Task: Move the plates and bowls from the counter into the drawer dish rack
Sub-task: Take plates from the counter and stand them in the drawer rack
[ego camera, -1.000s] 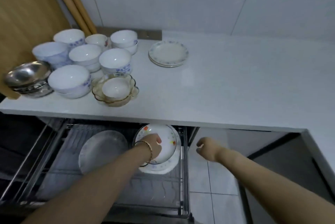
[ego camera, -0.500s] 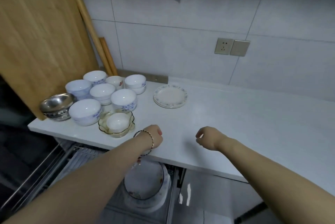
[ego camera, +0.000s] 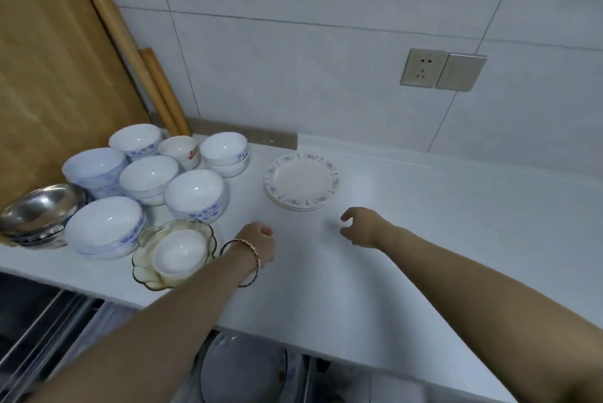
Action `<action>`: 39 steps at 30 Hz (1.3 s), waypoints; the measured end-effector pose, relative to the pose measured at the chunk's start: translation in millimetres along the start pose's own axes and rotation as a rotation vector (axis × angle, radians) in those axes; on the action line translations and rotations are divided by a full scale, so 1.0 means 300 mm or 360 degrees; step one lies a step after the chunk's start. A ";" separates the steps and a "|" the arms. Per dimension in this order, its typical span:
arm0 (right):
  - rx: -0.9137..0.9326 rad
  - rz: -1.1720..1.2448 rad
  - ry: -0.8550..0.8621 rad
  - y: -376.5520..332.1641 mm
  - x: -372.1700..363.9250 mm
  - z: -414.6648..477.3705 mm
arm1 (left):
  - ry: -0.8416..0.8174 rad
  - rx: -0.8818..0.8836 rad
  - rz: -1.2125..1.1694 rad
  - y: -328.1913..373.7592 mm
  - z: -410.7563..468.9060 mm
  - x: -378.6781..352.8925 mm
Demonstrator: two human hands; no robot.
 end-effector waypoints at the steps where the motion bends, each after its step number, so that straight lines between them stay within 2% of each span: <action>1: 0.0005 -0.0001 0.0003 0.008 0.010 0.069 | 0.0010 0.0043 -0.0066 0.005 0.058 -0.002; 6: 0.0030 0.0058 0.0103 0.046 0.065 0.403 | 0.0065 0.0233 -0.0270 0.063 0.367 -0.008; 8: 0.0013 0.0080 0.0134 0.074 0.084 0.570 | 0.0180 0.0293 -0.0407 0.081 0.546 -0.019; 10: -0.0009 0.0133 0.0169 0.093 0.104 0.708 | 0.0329 0.0278 -0.0313 0.097 0.681 -0.027; 14: -0.0119 0.0428 0.0224 0.106 0.157 0.913 | 0.0419 0.0362 -0.0556 0.109 0.824 -0.041; 19: -0.0136 0.0666 0.0155 0.144 0.166 1.039 | 0.0433 0.0415 -0.0612 0.074 0.917 -0.039; 23: -0.0117 0.0820 0.0186 0.156 0.153 1.043 | 0.0559 0.0326 -0.0733 0.071 0.903 -0.045; 27: -0.0113 0.0874 0.0222 0.154 0.111 0.953 | 0.0531 0.0331 -0.0807 0.055 0.814 -0.051; 33: -0.0002 0.0923 0.0236 0.138 0.028 0.690 | 0.0453 0.0296 -0.0909 -0.029 0.539 -0.049; 39: 0.0086 0.0786 0.0240 0.059 -0.128 0.343 | 0.0427 0.0162 -0.0781 -0.207 0.195 0.017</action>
Point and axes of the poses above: each hand's wrist, its own z-axis towards the middle knuckle, its own x-axis out of the back of the hand, y = z × x, the point moved 1 cm from there along z, towards the middle knuckle, and after that the axes turned 9 degrees about -y, right-handed, at the moved point
